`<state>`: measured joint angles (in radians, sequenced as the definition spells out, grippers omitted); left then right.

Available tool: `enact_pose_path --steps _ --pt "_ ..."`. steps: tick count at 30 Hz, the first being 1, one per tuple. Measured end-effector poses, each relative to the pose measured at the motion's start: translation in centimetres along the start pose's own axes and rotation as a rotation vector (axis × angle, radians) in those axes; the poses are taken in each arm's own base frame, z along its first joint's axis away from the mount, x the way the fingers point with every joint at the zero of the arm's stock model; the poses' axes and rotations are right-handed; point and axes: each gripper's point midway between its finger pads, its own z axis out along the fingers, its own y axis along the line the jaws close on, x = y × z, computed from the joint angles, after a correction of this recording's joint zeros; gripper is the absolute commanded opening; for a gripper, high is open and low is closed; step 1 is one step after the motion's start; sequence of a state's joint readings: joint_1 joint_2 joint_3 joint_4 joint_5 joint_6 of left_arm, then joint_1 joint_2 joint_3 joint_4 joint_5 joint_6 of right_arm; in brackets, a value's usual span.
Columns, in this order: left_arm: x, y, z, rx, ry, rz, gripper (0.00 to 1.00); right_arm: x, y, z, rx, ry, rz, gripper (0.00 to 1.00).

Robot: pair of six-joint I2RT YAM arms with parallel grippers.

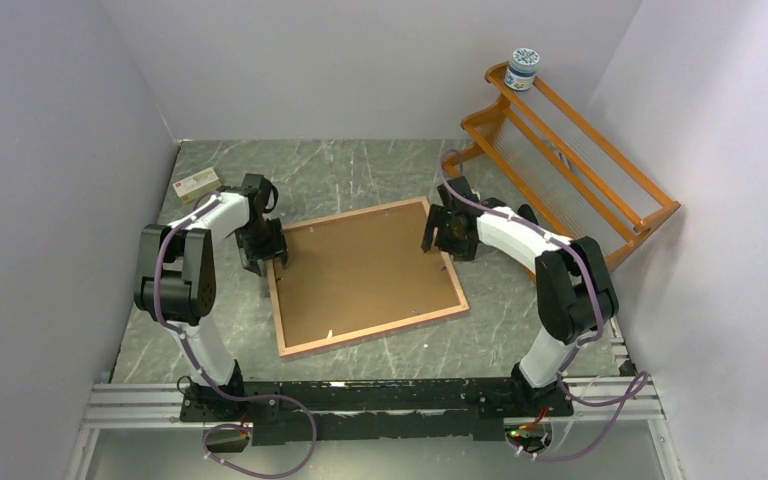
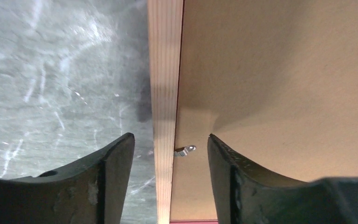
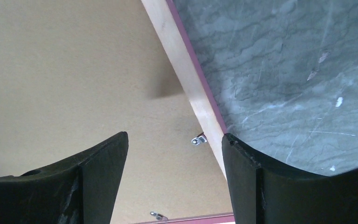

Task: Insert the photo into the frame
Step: Install the photo frame at the center of the board, then adjust the photo frame at the center of the board.

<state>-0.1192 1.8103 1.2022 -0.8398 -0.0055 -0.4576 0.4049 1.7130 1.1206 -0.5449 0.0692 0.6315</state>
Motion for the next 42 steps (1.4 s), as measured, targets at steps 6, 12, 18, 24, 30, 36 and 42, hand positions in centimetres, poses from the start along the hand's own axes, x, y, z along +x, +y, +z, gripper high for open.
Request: enact_pose_path --steps 6,12,18,24,30,36,42 --pt "-4.1 -0.7 -2.1 0.023 -0.122 -0.004 0.81 -2.3 0.4 -2.8 -0.046 -0.076 0.042 0.8" --pt "-9.8 -3.5 -4.7 0.131 -0.252 0.046 0.89 -0.8 1.7 -5.4 -0.216 -0.034 -0.006 0.78" --pt "-15.0 -7.9 -2.6 0.269 -0.279 0.125 0.89 6.3 3.4 -7.9 -0.45 0.137 -0.195 0.8" --pt "-15.5 -10.4 1.0 0.383 -0.196 0.16 0.89 12.8 4.8 -10.1 -0.574 0.269 -0.322 0.8" --pt "-15.0 -11.7 0.8 0.471 -0.173 0.176 0.9 16.1 2.8 -8.9 -0.492 0.361 -0.302 0.81" --pt "-13.7 -11.1 0.7 0.506 -0.142 0.161 0.89 16.8 0.7 -6.7 -0.366 0.362 -0.239 0.81" --pt "-12.0 -9.9 0.5 0.511 -0.127 0.145 0.9 16.0 -0.5 -4.3 -0.23 0.343 -0.193 0.81"
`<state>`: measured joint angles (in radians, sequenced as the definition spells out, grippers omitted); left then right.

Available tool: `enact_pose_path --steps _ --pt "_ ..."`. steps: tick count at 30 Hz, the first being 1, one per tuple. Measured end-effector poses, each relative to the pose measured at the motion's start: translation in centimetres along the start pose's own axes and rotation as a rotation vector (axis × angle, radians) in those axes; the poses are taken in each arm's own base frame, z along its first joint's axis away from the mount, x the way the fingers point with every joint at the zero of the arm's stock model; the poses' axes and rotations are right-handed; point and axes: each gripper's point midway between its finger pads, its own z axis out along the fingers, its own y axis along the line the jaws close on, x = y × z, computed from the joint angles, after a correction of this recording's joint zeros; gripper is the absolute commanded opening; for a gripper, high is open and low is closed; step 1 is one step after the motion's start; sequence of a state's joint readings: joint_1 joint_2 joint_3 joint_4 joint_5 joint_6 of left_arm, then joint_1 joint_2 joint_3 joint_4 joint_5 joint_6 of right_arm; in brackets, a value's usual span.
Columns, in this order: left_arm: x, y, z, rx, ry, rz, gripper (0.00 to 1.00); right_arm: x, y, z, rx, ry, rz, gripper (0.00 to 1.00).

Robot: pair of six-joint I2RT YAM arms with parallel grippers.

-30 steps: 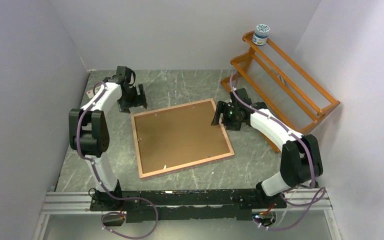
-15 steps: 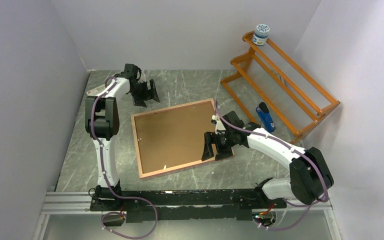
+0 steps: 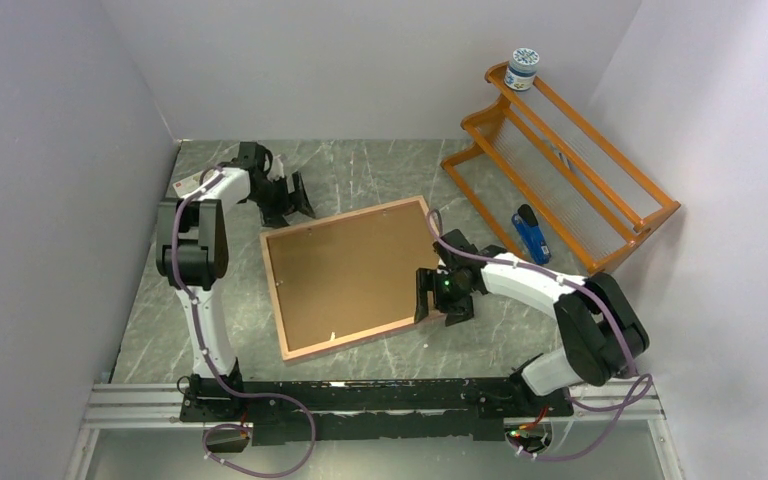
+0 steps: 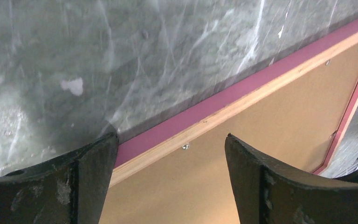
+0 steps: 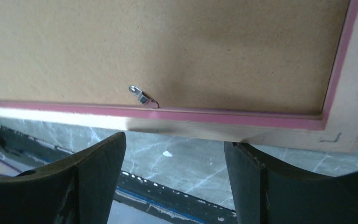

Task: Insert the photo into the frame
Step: Adjust the photo frame at the center of the board.

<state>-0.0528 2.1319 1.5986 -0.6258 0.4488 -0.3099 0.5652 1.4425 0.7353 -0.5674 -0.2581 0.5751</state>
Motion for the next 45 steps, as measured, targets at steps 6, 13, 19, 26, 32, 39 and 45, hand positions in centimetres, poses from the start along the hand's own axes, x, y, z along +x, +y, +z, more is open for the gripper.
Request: enact_pose_path --steps 6,13,19,26,32,39,45 --pt "2.0 1.0 -1.1 -0.009 -0.013 -0.016 0.89 -3.8 -1.4 0.2 0.105 -0.065 0.056 0.8" --pt "6.3 1.4 -2.5 -0.022 0.022 -0.076 0.89 -11.4 -4.2 -0.2 0.135 -0.203 0.221 0.79" --pt "9.8 1.1 -3.4 0.008 0.033 -0.149 0.88 -16.7 -5.2 0.0 0.166 -0.283 0.308 0.78" --pt "13.3 0.8 -4.2 0.033 0.065 -0.22 0.86 -22.0 -4.5 0.7 0.152 -0.353 0.325 0.74" --pt "16.1 0.1 -4.5 0.059 0.095 -0.273 0.84 -25.5 -3.4 1.3 0.117 -0.386 0.303 0.73" --pt "18.3 -0.8 -4.8 0.092 0.108 -0.318 0.85 -28.0 -2.3 -0.1 0.138 -0.413 0.253 0.83" --pt "18.4 -0.9 -4.8 0.087 0.11 -0.321 0.85 -25.8 -2.9 -2.8 0.216 -0.416 0.219 0.83"
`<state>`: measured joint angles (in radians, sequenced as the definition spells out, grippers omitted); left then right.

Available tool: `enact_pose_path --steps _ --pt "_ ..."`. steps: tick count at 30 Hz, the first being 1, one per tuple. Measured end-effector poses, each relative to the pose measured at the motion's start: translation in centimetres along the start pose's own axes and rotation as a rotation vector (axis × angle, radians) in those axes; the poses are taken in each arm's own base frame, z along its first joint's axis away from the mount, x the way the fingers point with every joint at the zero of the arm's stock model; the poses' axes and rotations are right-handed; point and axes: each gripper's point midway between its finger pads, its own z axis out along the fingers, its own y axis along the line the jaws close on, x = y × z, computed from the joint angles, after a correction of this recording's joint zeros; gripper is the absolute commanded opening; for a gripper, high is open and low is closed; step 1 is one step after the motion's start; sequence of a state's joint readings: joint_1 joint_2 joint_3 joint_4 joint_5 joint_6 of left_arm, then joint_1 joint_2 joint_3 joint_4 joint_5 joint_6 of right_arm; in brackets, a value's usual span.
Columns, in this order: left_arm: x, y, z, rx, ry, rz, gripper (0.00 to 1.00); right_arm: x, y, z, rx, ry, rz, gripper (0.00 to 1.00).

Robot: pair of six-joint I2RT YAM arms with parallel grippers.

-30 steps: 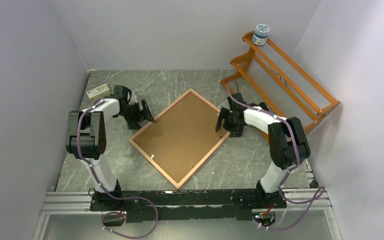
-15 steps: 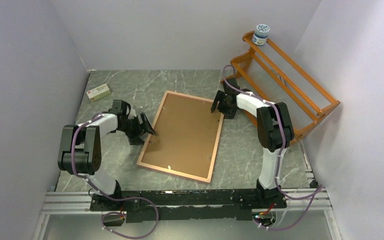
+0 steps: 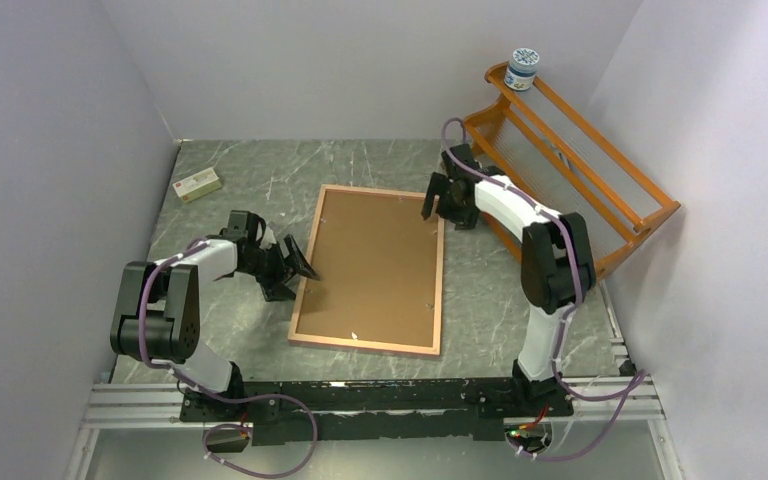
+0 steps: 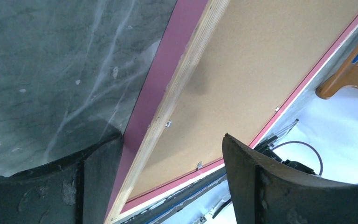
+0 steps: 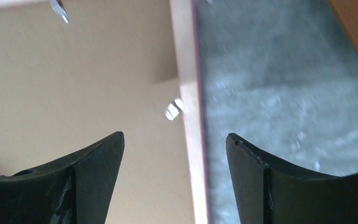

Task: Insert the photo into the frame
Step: Adjust the photo frame at the center of the board.

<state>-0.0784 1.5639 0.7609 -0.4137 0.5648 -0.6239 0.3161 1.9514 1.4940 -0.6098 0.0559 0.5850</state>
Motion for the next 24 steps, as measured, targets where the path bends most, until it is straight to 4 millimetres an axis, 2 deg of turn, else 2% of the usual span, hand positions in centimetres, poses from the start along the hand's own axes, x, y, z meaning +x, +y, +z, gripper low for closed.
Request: enact_pose_path --steps 4,8,14,19,24 --pt "0.1 0.3 -0.1 -0.031 0.004 -0.006 0.79 3.4 -2.2 -2.8 0.016 0.051 -0.03 0.81" --pt "0.0 0.9 -0.2 -0.085 0.011 -0.022 0.73 8.6 -4.1 -5.2 0.012 0.157 -0.074 0.8" --pt "0.1 1.3 0.0 -0.114 0.034 -0.043 0.68 13.7 -2.3 -6.5 -0.007 0.258 -0.202 0.72" --pt "0.1 1.3 0.0 -0.122 0.042 -0.049 0.66 16.6 -1.5 -7.3 0.018 0.306 -0.308 0.65" --pt "0.1 1.5 0.0 -0.13 0.05 -0.055 0.66 17.5 -2.3 -7.3 0.047 0.328 -0.348 0.59"
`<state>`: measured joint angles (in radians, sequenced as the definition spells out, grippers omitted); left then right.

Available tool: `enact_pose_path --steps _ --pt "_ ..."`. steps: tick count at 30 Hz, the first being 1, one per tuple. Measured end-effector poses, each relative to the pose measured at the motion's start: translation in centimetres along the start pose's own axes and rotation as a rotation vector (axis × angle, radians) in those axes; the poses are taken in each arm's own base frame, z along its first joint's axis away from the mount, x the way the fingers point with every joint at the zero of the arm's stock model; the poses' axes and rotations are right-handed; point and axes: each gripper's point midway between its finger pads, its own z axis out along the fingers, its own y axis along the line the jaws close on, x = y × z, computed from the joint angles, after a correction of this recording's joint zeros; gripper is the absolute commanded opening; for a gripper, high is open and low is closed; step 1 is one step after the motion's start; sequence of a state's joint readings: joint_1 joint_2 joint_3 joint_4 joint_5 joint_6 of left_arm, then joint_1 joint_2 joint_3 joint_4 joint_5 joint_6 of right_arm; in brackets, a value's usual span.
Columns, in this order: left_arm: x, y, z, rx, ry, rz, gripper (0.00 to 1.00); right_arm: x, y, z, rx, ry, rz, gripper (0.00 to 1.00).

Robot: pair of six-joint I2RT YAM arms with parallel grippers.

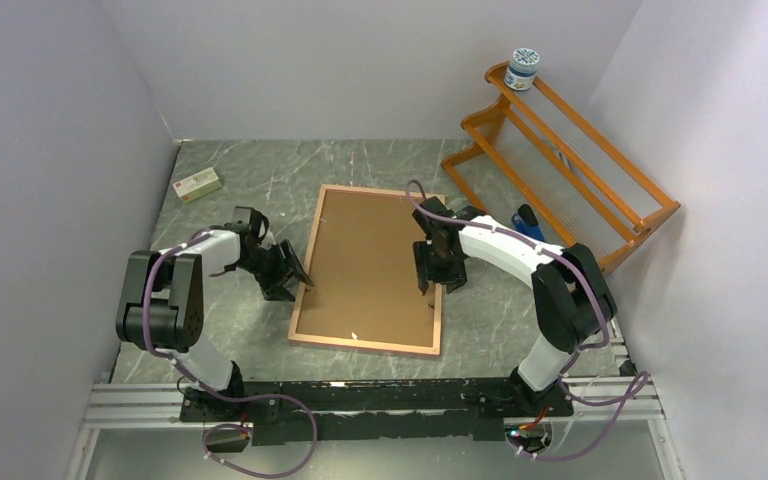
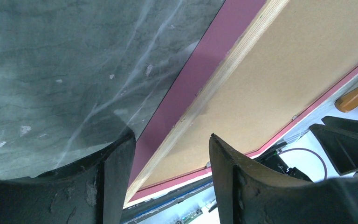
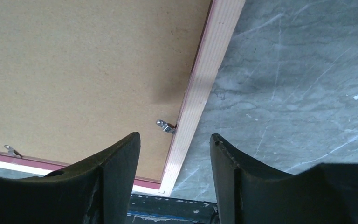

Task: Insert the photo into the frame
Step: Adjust the photo frame at the center of the board, then install the photo frame at the center of the board.

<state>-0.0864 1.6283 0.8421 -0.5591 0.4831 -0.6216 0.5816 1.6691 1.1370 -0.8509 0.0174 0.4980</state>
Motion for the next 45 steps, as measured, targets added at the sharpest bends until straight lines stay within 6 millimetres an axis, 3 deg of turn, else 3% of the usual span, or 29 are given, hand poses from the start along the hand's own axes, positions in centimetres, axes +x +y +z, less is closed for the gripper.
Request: enact_pose_path --steps 12,22,26,31,33,38,45 --pt "0.0 -0.2 0.1 -0.001 0.024 -0.011 0.65 2.8 0.1 1.8 0.052 0.118 -0.135 0.47" --pt "0.0 -0.2 0.2 -0.004 0.035 -0.017 0.65 3.0 -1.0 2.3 0.114 0.131 -0.147 0.24" --pt "0.0 -0.2 0.2 -0.005 0.039 -0.019 0.65 2.9 -1.1 2.2 0.141 0.12 -0.139 0.25" --pt "0.0 -0.2 0.2 -0.009 0.045 -0.019 0.65 2.8 -1.0 2.2 0.147 0.11 -0.138 0.45" --pt "0.0 -0.2 0.2 -0.01 0.046 -0.018 0.65 2.7 -0.9 2.2 0.139 0.101 -0.146 0.47" --pt "0.0 -0.2 0.2 -0.01 0.047 -0.017 0.65 2.8 -0.2 2.5 0.095 0.096 -0.177 0.45" --pt "0.0 -0.2 0.2 -0.012 0.049 -0.017 0.64 3.0 -0.5 2.5 0.118 0.093 -0.213 0.29"
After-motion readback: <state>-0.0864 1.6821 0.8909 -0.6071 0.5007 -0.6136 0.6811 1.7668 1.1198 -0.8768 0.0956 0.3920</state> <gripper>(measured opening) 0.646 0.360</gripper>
